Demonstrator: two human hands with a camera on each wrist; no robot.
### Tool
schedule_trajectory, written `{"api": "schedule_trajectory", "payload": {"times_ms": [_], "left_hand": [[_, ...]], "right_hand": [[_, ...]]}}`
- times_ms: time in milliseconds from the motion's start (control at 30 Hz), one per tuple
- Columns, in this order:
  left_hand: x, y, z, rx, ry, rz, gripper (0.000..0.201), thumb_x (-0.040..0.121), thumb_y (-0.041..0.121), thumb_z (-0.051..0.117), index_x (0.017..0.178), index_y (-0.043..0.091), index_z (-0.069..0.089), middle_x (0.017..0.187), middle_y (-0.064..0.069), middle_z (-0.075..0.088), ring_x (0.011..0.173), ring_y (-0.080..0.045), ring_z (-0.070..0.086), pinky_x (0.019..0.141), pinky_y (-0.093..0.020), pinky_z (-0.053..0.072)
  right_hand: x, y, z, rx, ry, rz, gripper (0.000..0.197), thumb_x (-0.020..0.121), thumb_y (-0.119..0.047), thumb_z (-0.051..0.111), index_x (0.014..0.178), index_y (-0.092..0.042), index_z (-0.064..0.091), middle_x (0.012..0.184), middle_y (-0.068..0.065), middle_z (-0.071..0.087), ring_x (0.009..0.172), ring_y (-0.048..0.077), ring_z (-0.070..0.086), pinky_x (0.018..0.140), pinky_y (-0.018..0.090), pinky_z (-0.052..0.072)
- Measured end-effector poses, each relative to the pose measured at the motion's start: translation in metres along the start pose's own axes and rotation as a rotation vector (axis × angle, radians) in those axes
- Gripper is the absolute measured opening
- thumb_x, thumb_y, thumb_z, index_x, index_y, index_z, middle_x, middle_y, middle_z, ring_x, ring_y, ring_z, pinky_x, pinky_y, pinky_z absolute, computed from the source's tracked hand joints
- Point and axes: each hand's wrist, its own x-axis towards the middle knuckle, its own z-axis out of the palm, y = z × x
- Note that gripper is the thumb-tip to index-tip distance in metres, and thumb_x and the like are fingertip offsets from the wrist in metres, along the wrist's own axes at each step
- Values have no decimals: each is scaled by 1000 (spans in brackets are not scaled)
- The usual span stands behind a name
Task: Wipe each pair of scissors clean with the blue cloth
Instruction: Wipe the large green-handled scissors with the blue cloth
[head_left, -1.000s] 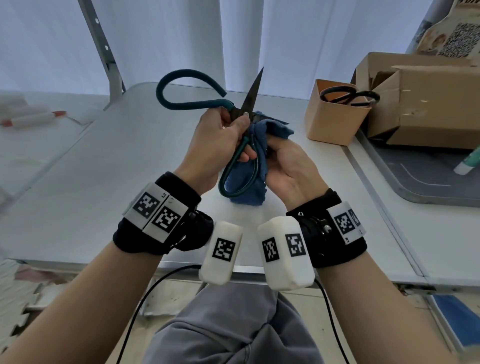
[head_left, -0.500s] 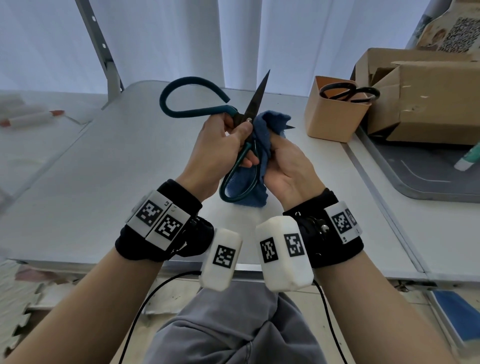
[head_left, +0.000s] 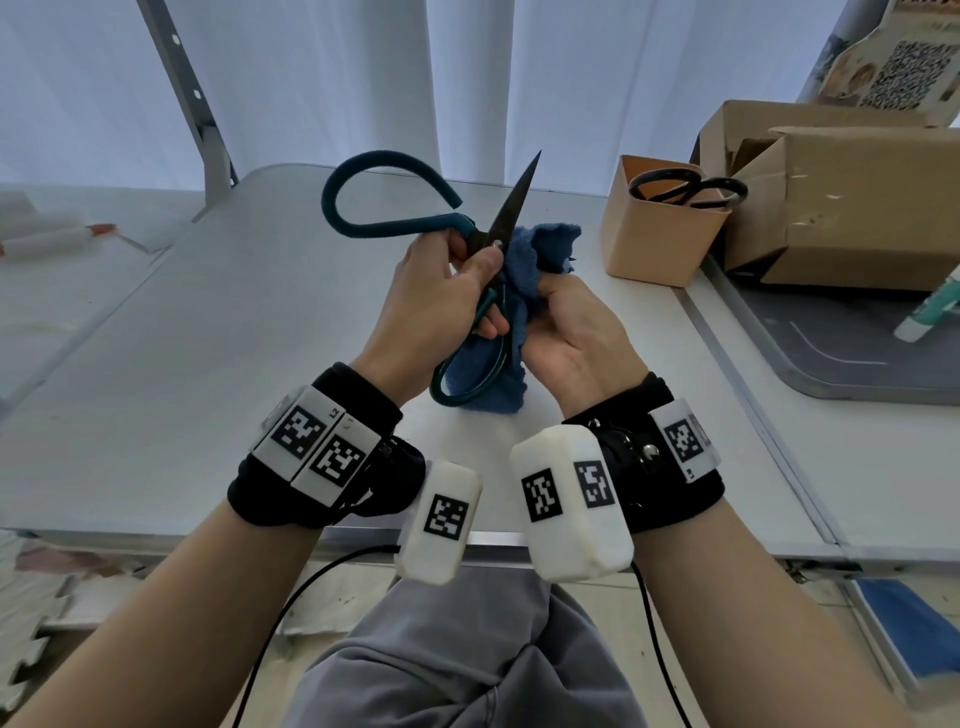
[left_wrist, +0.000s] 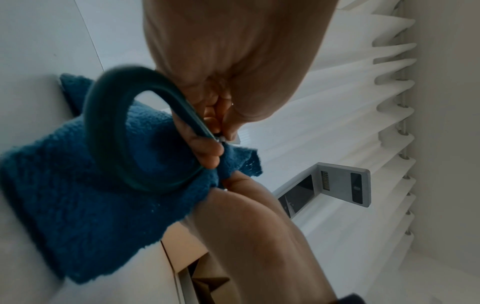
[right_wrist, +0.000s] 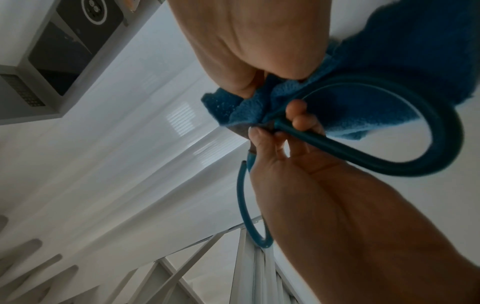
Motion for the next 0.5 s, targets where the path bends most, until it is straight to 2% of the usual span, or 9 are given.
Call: {"api": "schedule_trajectory", "payload": {"times_ms": [33,67,100,133,200,267,367,400,500], "left_hand": [[0,0,1,9,-1,3,26,102,20,55,109,-5,51,63,-7,62,54,-23,65,52,-26,50],[-1,0,1,17,-1,7,24,102,20,55,107,-3,51,62,-7,62,54,-23,65,52,-25,50],[0,0,1,23,-2,10,23,102,21,55,106,-2,51,62,-7,62,54,-23,65,52,-24,50],[0,0,1,27,-4,15,22,102,21,55,105,-1,52,62,-8,62,54,-23,65,52,-24,50],[0,0,1,30,-6,20,25,102,21,55,106,-3,51,61,-8,62,55,-25,65,53,-26,51],[1,0,1,23,-10,21,28,101,21,56,108,-5,51,60,-8,62,57,-27,64,53,-27,51],[2,2,1,7,-14,23,29,101,20,55,109,-7,51,60,-6,62,57,-27,64,52,-28,51],[3,3,1,8,-16,24,29,101,20,55,109,-7,51,61,-6,62,56,-27,64,53,-28,51],[3,3,1,12,-21,20,23,102,20,55,104,-2,51,57,-5,62,54,-24,64,52,-27,51]], "right_hand": [[1,2,0,14,28,-9,32,98,4,40,124,6,58,108,27,64,85,33,62,94,49,51],[1,3,1,11,59,-15,39,98,5,38,134,4,54,107,26,65,83,33,62,85,47,54],[1,4,2,-3,80,-17,43,98,5,37,138,2,52,104,24,65,80,32,63,75,44,55],[2,4,2,-8,87,-13,43,98,5,36,139,2,52,104,23,65,80,31,63,72,42,54],[2,2,1,4,56,3,36,100,3,39,132,4,54,113,24,61,89,33,62,79,42,53],[2,-1,3,-5,3,32,27,101,-3,43,124,2,55,115,26,58,88,36,59,82,43,51],[2,-2,2,-1,-18,34,37,99,-9,52,133,4,52,124,27,58,97,37,59,98,48,47],[2,-2,2,3,-16,34,41,99,-11,53,137,4,51,125,26,57,98,36,59,98,48,49],[1,-2,3,-11,-49,15,28,99,-10,52,126,-1,55,106,22,60,80,30,59,69,37,57]]}}
